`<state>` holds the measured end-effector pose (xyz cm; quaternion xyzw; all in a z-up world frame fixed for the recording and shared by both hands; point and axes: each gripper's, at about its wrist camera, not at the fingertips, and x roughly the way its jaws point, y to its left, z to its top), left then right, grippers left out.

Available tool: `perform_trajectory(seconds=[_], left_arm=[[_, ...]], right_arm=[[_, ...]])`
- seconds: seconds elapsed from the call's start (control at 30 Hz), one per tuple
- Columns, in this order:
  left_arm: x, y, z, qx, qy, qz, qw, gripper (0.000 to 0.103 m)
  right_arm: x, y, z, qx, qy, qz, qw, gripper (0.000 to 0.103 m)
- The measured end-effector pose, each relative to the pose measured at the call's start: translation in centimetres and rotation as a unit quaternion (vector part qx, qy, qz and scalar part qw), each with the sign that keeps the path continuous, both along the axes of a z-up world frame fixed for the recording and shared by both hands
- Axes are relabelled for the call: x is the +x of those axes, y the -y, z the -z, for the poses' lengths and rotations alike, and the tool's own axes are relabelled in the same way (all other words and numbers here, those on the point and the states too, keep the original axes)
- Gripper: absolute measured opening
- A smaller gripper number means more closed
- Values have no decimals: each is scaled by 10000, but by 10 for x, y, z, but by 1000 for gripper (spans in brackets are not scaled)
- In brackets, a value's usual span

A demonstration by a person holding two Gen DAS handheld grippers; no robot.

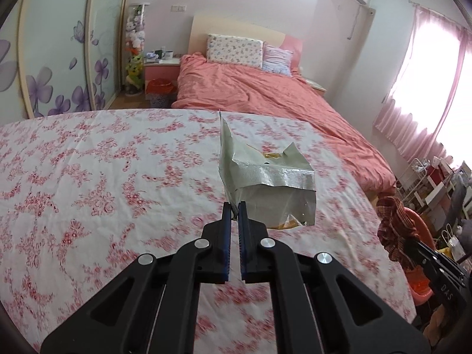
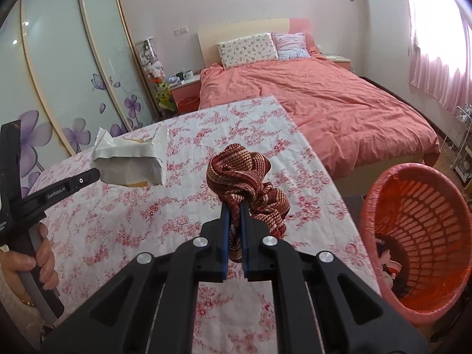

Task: Collect trash
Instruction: 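Carry the packet with the left gripper while the right gripper carries the scrunchie over the basket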

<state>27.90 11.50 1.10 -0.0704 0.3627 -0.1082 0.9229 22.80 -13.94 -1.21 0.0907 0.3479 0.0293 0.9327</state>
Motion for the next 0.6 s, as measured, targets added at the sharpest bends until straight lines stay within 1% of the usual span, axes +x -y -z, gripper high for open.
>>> perform_trajectory(seconds=[0.27,0.6], left_arm=[[-31,32,-18,-34,222,342,9992,4],[-64,78,-28,14,393,807,9960,4]], right_arm=[[-41,22,-22,-30,282,274,9992,8],[-90,62,-37,12,518,741,9959,8]])
